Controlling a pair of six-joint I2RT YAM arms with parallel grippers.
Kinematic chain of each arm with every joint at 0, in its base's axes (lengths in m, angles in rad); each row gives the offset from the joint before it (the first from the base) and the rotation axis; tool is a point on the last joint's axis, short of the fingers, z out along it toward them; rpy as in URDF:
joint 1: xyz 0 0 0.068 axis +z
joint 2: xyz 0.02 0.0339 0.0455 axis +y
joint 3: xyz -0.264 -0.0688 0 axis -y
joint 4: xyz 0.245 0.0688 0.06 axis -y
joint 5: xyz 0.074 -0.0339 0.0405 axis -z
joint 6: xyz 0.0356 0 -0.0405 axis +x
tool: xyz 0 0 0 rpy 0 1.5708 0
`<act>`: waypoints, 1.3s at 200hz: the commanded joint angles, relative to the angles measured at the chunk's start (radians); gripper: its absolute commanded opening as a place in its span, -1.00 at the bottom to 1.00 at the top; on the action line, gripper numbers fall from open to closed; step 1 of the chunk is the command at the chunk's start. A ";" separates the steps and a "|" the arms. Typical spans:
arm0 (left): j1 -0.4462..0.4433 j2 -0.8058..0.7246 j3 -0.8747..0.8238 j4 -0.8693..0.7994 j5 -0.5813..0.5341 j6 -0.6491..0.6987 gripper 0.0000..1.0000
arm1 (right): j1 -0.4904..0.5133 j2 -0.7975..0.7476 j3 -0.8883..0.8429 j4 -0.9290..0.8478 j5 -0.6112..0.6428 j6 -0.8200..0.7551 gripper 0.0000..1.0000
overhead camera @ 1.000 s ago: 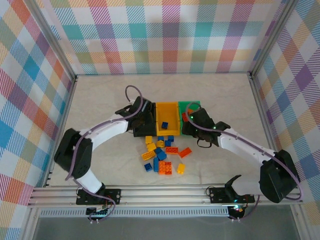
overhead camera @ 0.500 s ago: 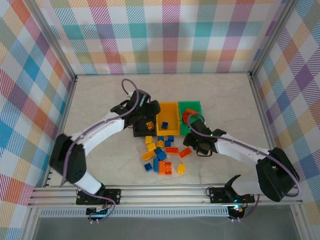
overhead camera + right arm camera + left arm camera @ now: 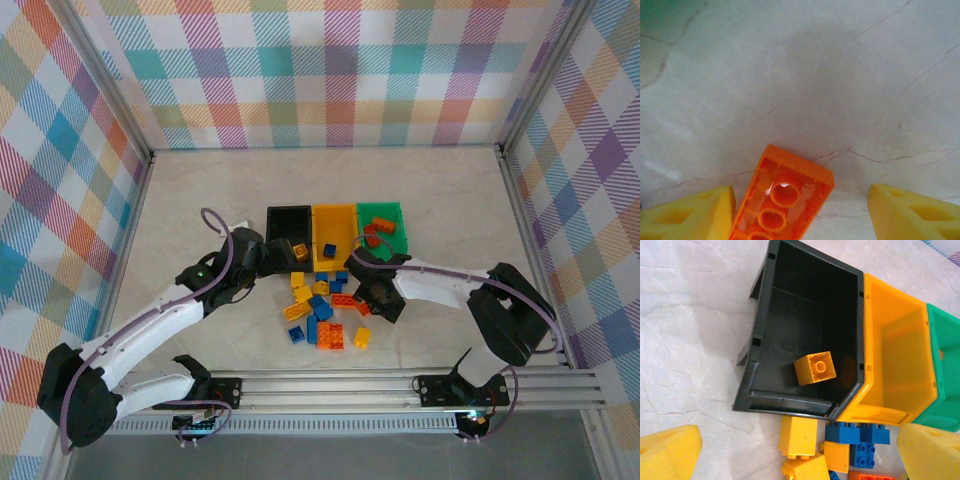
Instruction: Sort the legos into containers by color
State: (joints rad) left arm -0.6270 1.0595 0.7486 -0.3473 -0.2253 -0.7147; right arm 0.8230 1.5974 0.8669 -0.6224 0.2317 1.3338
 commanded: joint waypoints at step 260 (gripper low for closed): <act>-0.224 0.105 -0.119 -0.075 0.190 0.104 0.87 | -0.346 0.083 0.425 0.136 -0.085 -0.702 0.46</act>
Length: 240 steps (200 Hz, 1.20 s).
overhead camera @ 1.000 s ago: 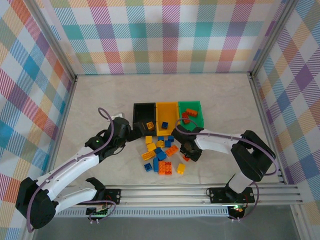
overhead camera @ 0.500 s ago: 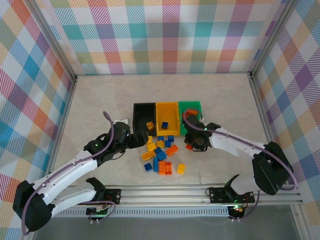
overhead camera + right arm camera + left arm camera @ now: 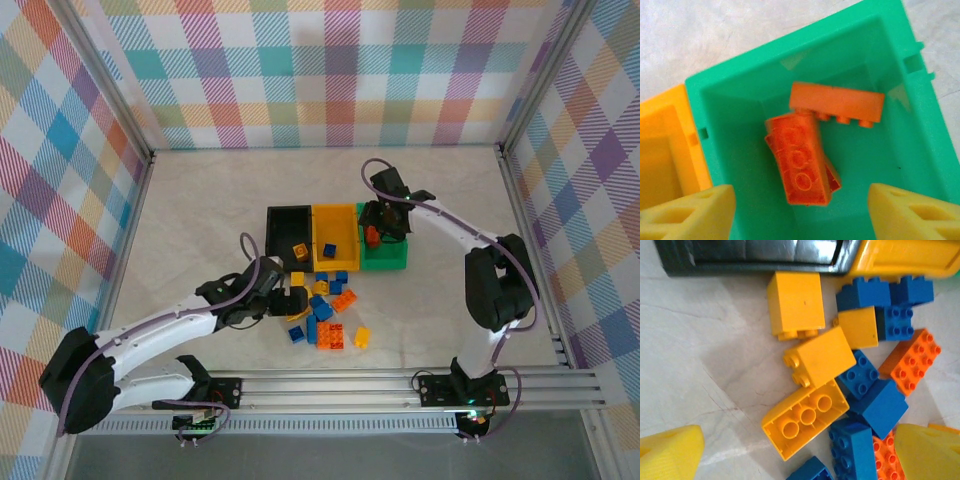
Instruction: Sort the legos into containers by color
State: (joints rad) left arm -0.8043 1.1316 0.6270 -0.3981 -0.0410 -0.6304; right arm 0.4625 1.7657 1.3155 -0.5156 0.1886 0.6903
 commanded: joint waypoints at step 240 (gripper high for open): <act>-0.264 0.186 -0.059 -0.129 -0.214 -0.074 0.40 | 0.183 -0.689 -0.520 0.030 -0.041 -0.037 0.46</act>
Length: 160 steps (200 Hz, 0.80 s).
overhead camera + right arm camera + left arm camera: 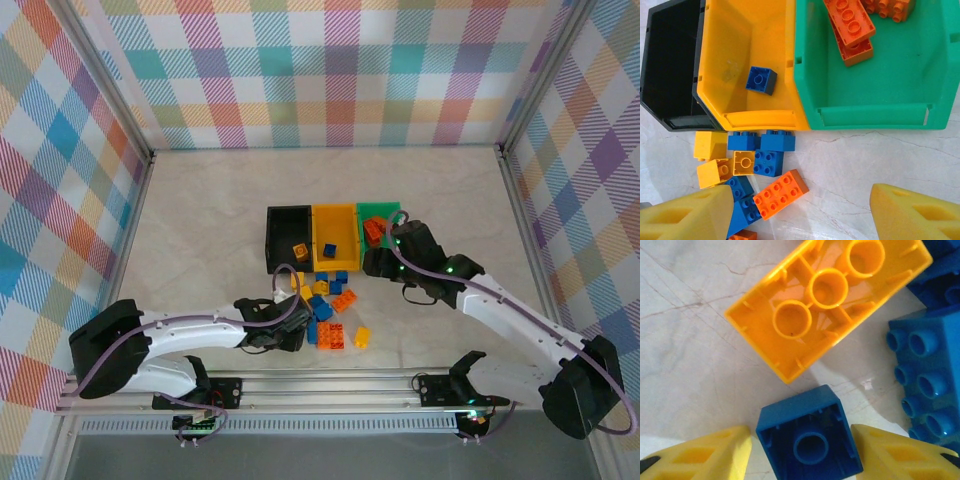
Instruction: Sort the legos into containers by color
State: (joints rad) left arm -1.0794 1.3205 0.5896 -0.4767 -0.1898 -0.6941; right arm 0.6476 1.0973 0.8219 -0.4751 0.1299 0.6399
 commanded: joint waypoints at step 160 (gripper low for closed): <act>0.162 0.093 0.489 -0.060 -0.029 0.192 -0.48 | -0.002 -0.050 -0.103 -0.002 0.012 0.049 0.46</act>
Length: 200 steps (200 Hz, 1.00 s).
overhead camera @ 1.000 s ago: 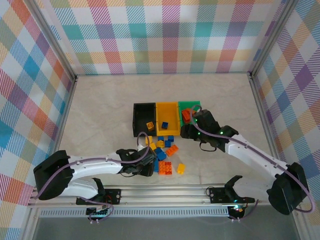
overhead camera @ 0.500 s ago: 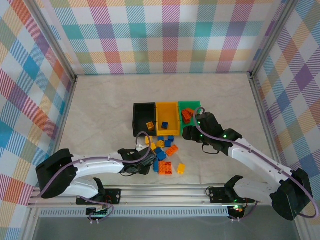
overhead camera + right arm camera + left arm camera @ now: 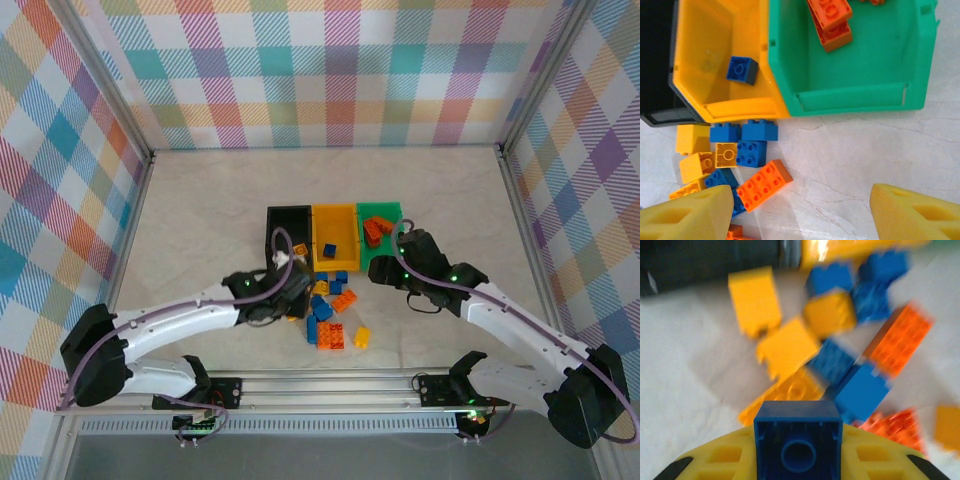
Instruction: Sort the legos into containers by color
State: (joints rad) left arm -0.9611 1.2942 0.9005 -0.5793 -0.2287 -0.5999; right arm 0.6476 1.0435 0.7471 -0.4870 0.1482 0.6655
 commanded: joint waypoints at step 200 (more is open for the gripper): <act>0.118 0.214 0.451 0.139 0.112 0.074 1.00 | 0.349 0.072 -0.143 -0.068 -0.050 0.345 0.53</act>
State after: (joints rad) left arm -0.7994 1.7008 1.4696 -0.4782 -0.1127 -0.5083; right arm 0.9100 1.0283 0.5880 -0.5407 0.0563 0.9298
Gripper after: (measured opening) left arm 0.999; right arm 0.763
